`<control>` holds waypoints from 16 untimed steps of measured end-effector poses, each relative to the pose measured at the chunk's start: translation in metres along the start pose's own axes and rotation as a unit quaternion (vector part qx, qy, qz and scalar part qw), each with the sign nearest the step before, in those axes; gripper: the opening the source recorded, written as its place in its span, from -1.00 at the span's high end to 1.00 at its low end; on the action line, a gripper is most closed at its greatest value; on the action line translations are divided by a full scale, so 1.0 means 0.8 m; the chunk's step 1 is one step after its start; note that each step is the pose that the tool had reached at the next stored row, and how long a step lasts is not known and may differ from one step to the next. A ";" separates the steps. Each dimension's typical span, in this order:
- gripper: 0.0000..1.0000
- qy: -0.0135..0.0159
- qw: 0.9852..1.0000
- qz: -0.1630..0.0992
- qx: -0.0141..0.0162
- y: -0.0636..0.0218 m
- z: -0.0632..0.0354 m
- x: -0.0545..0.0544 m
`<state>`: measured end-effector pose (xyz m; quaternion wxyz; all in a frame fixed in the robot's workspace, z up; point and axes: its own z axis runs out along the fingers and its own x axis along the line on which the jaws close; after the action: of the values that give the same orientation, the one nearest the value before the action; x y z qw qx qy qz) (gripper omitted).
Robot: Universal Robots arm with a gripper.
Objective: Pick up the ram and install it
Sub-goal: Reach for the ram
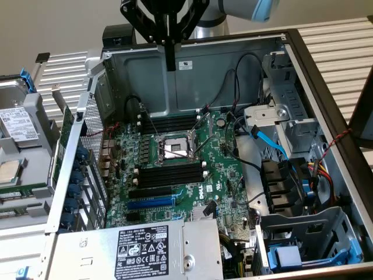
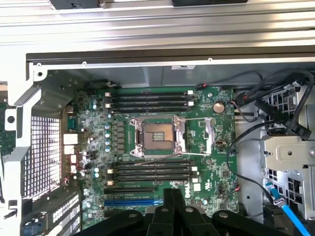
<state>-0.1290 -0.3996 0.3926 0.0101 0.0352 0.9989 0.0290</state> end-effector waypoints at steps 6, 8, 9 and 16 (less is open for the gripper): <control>0.79 0.000 1.000 0.000 0.000 -0.007 -0.001 0.034; 0.79 0.000 1.000 0.000 0.000 -0.009 -0.001 0.045; 0.79 0.000 1.000 0.000 0.000 -0.010 -0.001 0.050; 0.79 0.000 1.000 0.000 0.000 -0.018 -0.003 0.090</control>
<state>-0.2016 -0.4088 0.3926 0.0101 0.0352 0.9989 0.0289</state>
